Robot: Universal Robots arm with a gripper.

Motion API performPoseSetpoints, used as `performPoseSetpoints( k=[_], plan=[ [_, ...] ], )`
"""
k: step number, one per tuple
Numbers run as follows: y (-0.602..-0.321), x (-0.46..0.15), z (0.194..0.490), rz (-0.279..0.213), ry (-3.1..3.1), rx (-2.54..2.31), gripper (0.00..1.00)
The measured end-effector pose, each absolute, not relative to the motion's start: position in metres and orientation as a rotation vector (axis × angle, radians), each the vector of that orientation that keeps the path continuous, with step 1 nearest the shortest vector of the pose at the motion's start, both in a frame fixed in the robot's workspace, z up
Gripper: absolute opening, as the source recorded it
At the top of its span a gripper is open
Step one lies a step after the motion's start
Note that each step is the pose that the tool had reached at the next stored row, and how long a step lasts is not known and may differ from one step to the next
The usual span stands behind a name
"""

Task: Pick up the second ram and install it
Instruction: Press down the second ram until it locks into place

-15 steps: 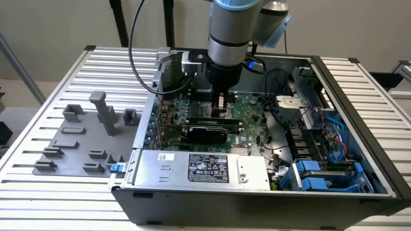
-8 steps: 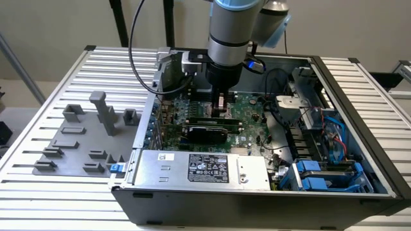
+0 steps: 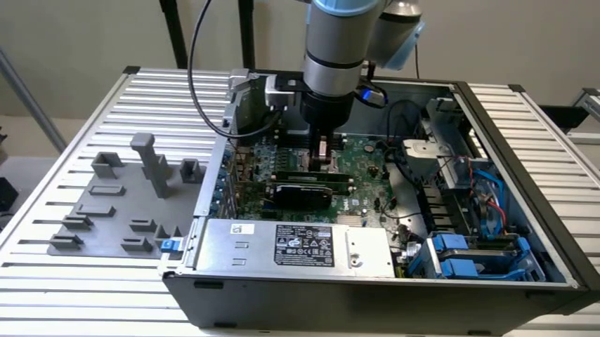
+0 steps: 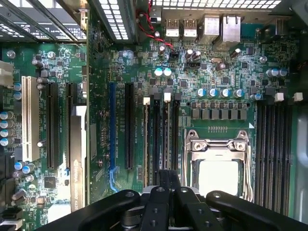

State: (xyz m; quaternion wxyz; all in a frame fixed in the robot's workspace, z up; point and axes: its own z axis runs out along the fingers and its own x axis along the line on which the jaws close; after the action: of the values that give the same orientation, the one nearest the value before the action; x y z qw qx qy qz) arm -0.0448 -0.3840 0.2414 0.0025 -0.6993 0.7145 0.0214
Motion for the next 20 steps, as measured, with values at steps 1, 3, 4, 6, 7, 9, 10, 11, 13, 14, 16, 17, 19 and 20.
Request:
performPoseSetpoints(
  k=[1,3,4,6,7,9,10,11,13,14,16,17,19,20],
  plan=[
    [-0.384,-0.044,0.238,0.067,2.241,-2.194,0.0],
    [-0.384,-0.044,0.235,0.067,2.241,-2.194,0.0],
    [-0.384,-0.043,0.233,0.067,2.241,-2.193,0.0],
    [-0.384,-0.043,0.23,0.066,2.242,-2.194,0.0],
    [-0.384,-0.043,0.228,0.066,2.242,-2.195,0.0],
    [-0.384,-0.043,0.225,0.066,2.242,-2.195,0.0],
    [-0.383,-0.043,0.224,0.066,2.242,-2.195,0.0],
    [-0.383,-0.043,0.224,0.066,2.242,-2.195,0.0],
    [-0.383,-0.043,0.229,0.068,2.24,-2.193,0.0],
    [-0.383,-0.043,0.234,0.067,2.241,-2.193,0.0],
    [-0.383,-0.043,0.242,0.067,2.241,-2.194,0.0],
    [-0.383,-0.043,0.242,0.067,2.241,-2.194,0.0],
    [-0.383,-0.043,0.242,0.067,2.241,-2.193,0.0],
    [-0.383,-0.043,0.242,0.067,2.241,-2.194,0.0]
  ],
)
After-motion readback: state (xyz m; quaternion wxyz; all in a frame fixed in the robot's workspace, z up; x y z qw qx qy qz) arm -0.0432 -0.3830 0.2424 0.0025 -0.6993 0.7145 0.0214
